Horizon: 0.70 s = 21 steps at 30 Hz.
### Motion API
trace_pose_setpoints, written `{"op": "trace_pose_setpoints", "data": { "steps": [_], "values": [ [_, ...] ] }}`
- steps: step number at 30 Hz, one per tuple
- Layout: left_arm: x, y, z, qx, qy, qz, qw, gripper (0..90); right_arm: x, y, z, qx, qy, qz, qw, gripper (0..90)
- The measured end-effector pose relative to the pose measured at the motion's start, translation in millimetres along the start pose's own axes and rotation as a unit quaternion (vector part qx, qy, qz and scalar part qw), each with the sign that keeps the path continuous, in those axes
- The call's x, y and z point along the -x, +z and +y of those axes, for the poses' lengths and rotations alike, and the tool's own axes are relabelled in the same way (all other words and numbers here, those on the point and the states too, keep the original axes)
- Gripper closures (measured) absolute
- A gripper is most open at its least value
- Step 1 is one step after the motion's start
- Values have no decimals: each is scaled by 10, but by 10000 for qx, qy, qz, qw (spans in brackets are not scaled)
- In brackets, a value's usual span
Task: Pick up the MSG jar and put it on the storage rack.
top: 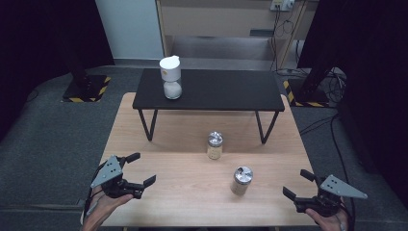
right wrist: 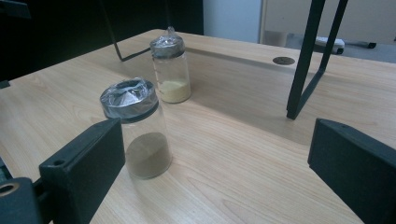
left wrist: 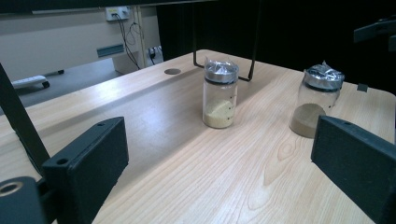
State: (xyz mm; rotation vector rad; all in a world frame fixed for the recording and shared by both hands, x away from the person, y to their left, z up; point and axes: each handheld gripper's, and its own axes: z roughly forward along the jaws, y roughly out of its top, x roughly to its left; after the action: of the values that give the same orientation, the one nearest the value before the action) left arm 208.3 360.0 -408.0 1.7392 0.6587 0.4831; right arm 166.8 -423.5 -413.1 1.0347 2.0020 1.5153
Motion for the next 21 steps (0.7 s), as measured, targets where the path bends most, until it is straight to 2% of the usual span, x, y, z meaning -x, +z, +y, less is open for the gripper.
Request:
{"op": "trace_pose_setpoints", "data": {
  "steps": [4, 5, 10, 15, 19, 21],
  "values": [
    [2, 7, -16, -72, 43, 28, 10000, 26, 0, 0, 0, -1, 2, 1, 10000, 44],
    [-12, 11, -42, -70, -15, 16, 10000, 24, 0, 0, 0, -1, 0, 1, 10000, 44],
    [-34, 17, -86, -95, -56, -6, 9999, 23, -1, 0, 0, -2, -1, 2, 10000, 44],
    [-50, 16, -130, -128, -6, -51, 9999, 23, 0, 0, -1, -4, 4, 8, 10000, 44],
    [-77, 2, -191, -71, -68, -79, 9999, 23, 0, 2, 1, -11, -4, 16, 10000, 44],
    [-82, 1, -195, -128, -64, -73, 9999, 23, 3, 5, 0, -10, -9, 23, 10000, 44]
  ]
}}
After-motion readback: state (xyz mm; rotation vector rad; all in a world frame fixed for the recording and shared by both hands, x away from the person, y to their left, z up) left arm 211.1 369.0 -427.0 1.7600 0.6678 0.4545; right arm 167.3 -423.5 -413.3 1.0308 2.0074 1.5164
